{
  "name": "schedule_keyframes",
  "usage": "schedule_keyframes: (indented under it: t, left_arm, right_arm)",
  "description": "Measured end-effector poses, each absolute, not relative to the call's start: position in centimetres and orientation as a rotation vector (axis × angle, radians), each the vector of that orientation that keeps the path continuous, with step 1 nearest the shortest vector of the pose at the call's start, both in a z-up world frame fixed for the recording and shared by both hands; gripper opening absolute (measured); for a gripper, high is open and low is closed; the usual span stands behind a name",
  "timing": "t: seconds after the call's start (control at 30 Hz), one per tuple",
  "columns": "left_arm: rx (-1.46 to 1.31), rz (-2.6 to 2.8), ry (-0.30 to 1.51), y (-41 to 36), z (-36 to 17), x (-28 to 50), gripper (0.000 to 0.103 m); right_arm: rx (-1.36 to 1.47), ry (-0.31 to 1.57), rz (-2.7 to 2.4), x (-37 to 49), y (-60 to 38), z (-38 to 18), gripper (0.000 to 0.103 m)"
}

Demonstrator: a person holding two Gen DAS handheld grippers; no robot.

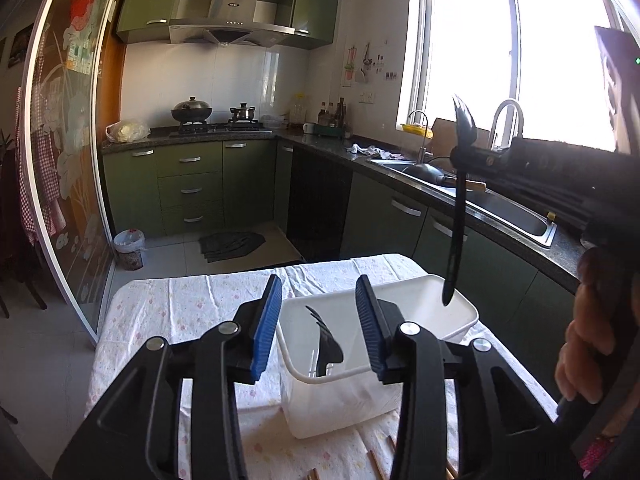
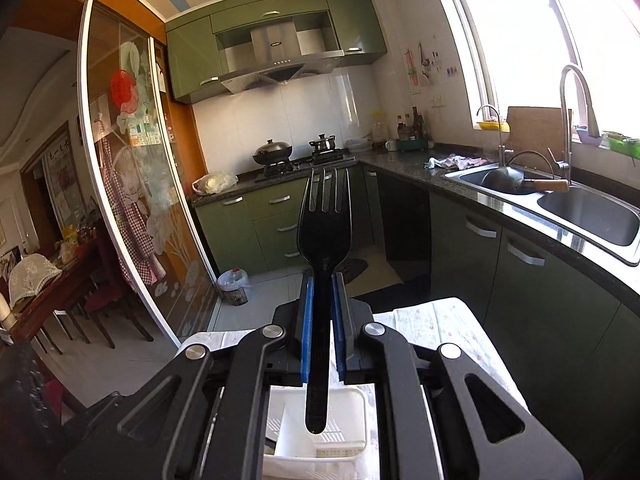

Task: Organize utensils
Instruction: 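Lift both black forks and drop them into the white caddy, then grasp the clear spoon with the left tool while the right tool grasps the white spoon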

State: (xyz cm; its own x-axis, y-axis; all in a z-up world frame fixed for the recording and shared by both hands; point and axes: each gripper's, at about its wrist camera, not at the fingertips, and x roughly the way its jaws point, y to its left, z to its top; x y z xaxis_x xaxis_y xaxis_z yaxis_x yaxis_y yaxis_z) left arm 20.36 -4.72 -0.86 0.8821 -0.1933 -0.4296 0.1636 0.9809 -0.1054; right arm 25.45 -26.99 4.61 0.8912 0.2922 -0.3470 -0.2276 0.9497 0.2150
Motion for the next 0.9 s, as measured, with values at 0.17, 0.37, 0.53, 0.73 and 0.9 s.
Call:
schedule_keyframes:
  t: [0.17, 0.37, 0.53, 0.73, 0.9]
  left_arm:
    - [-0.077, -0.195, 0.540, -3.8, -0.8, 19.4, 0.041]
    - [-0.072, -0.208, 0.722, -3.7, -2.3, 17.9, 0.042]
    - [-0.043, -0.212, 0.883, -4.2, -3.5, 16.5, 0.042]
    - [0.038, -0.212, 1.118, -5.2, -6.1, 14.7, 0.042]
    - [0.053, -0.184, 1.301, -4.1, -9.1, 13.2, 0.042]
  right_arm:
    - [0.154, 0.448, 0.273, 26.6, -26.5, 0.8, 0.010]
    - [0.105, 0.474, 0.287, 26.2, -26.0, -1.6, 0.016]
    - [0.098, 0.479, 0.289, 24.3, -26.2, -1.9, 0.023]
    - [0.076, 0.627, 0.308, 19.9, -27.5, -1.9, 0.023]
    - [0.049, 0.993, 0.437, 17.7, -27.7, -5.9, 0.023]
